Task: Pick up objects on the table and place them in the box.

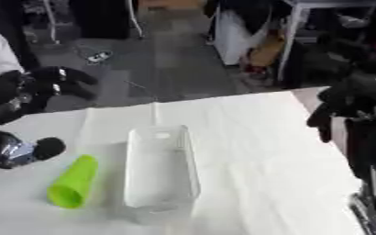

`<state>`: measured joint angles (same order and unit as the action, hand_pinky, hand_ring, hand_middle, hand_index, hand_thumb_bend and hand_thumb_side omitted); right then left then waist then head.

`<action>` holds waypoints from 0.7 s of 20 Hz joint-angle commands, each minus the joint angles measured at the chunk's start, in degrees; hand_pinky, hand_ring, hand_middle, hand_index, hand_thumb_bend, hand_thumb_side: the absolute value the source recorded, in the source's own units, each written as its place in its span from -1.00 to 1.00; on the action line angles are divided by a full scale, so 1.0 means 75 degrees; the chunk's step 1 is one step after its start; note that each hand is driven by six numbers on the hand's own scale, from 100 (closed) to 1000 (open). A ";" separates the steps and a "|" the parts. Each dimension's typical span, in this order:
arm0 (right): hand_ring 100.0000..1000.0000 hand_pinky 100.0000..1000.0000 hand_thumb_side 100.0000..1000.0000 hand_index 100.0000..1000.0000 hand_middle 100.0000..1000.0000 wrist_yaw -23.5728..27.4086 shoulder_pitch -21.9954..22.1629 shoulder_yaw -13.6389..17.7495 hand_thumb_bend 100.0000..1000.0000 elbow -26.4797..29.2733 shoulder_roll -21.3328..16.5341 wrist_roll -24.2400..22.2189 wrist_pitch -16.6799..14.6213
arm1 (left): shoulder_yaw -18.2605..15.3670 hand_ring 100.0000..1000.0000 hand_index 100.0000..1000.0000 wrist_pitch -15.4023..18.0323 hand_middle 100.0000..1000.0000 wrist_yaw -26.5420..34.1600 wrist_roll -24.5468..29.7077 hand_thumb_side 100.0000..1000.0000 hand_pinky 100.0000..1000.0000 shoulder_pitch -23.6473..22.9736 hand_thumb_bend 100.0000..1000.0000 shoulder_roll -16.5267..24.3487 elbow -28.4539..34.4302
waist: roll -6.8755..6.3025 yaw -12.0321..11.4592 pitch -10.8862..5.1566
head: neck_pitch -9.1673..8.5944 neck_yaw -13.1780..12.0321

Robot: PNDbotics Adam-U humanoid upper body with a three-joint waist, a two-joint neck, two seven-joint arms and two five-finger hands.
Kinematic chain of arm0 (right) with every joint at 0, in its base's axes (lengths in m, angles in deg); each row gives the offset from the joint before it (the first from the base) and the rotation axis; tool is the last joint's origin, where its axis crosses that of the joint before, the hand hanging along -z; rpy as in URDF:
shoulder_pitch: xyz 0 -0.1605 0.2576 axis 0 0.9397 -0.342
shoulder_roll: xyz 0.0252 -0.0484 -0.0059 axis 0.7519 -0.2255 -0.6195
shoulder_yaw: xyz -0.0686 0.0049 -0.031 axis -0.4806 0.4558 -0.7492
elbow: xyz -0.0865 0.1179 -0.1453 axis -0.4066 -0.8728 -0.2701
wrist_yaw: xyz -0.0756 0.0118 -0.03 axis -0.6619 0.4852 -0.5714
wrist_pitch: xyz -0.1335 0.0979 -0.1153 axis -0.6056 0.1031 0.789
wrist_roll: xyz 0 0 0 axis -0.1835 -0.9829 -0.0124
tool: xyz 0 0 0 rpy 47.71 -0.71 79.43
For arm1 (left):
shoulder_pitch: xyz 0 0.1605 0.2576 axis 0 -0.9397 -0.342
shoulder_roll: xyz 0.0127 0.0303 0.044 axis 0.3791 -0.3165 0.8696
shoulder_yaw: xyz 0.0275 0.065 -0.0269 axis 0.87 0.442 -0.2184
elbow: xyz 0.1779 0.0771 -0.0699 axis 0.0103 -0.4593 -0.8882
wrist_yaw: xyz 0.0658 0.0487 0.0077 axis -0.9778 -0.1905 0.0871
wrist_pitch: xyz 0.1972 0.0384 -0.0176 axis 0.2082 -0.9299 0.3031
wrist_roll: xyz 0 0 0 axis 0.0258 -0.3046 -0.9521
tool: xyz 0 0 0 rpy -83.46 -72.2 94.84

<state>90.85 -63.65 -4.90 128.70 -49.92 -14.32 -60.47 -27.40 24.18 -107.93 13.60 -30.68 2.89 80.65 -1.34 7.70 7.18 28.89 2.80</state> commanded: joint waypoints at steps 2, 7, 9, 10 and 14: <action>-0.18 -0.81 0.38 0.89 0.32 0.0837 -0.0159 -0.0066 -1.00 0.0077 -0.0121 -0.1086 -0.0142 | 0.0054 0.29 0.63 0.0226 0.70 -0.0490 -0.0072 1.00 0.30 0.0269 -0.19 0.0349 -0.0354 | -0.0019 0.0043 -0.0140 | 0.0211 0.0191; -0.24 -0.89 0.39 0.37 0.02 0.1167 -0.0147 0.0331 -1.00 0.0077 -0.0167 -0.1392 0.0114 | 0.0116 0.32 0.61 0.0390 0.70 -0.1473 -0.0174 0.97 0.36 0.0559 -0.19 0.0514 -0.0941 | -0.0051 0.0111 -0.0148 | 0.0509 0.0002; -0.28 -0.94 0.38 0.27 -0.05 0.1006 -0.0092 0.0627 -1.00 0.0077 -0.0156 -0.1038 0.0509 | 0.0179 0.32 0.61 0.0496 0.70 -0.1905 -0.0216 0.95 0.37 0.0711 -0.22 0.0556 -0.1231 | -0.0058 0.0141 -0.0156 | 0.0528 -0.0223; -0.29 -0.95 0.37 0.23 -0.08 0.0904 -0.0067 0.0743 -1.00 0.0077 -0.0151 -0.0742 0.0740 | 0.0212 0.32 0.61 0.0551 0.70 -0.2088 -0.0255 0.94 0.37 0.0788 -0.22 0.0565 -0.1382 | -0.0062 0.0153 -0.0160 | 0.0529 -0.0331; -0.32 -1.00 0.37 0.18 -0.11 0.0454 -0.0053 0.0841 -1.00 0.0077 -0.0160 0.0455 0.1469 | 0.0370 0.32 0.60 0.0676 0.69 -0.2670 -0.0389 0.94 0.35 0.1081 -0.18 0.0569 -0.1958 | -0.0073 0.0164 -0.0173 | 0.0546 -0.0515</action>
<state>95.26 -63.75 0.64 128.70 -49.92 -13.33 -50.92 -24.52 28.90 -126.54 10.98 -23.73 5.31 66.79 -1.92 8.88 7.04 33.02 -0.29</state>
